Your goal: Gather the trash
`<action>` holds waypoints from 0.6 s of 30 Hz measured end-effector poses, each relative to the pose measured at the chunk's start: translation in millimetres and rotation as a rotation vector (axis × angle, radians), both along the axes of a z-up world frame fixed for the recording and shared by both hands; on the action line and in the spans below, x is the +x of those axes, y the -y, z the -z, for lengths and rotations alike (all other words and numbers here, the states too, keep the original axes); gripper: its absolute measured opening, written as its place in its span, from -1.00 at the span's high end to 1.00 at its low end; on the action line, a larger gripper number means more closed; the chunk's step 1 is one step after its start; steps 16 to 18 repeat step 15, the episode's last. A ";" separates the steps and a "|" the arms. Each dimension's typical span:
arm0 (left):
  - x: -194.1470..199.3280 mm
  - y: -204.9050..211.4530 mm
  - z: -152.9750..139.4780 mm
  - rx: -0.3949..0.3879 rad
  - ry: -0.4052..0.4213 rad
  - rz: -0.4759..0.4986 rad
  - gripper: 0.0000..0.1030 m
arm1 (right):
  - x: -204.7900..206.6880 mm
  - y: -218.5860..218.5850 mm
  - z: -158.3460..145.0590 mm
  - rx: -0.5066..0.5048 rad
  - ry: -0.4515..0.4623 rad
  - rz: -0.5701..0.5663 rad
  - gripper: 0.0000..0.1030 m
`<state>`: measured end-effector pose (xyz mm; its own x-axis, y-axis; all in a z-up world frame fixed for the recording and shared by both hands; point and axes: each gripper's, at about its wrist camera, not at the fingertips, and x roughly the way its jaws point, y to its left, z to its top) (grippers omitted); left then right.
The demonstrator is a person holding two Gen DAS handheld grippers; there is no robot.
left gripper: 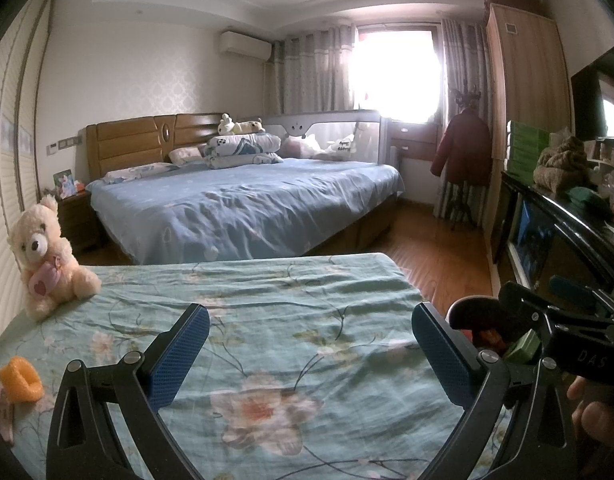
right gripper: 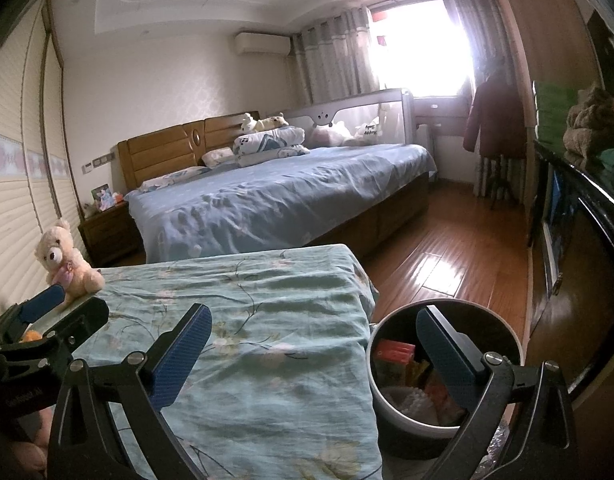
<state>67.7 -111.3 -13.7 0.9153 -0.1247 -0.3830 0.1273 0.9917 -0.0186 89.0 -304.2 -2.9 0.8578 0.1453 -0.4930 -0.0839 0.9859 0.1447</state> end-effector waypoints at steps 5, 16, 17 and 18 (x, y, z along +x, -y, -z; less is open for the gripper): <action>0.4 -0.6 -0.1 0.000 0.000 -0.002 -0.98 | -0.2 -1.1 -0.3 0.001 -0.002 0.000 -1.00; 2.1 -3.5 6.2 0.002 -0.020 -0.004 -0.98 | -1.7 -5.4 3.8 0.006 -0.014 -0.005 -1.00; 2.1 -3.5 6.2 0.002 -0.020 -0.004 -0.98 | -1.7 -5.4 3.8 0.006 -0.014 -0.005 -1.00; 2.1 -3.5 6.2 0.002 -0.020 -0.004 -0.98 | -1.7 -5.4 3.8 0.006 -0.014 -0.005 -1.00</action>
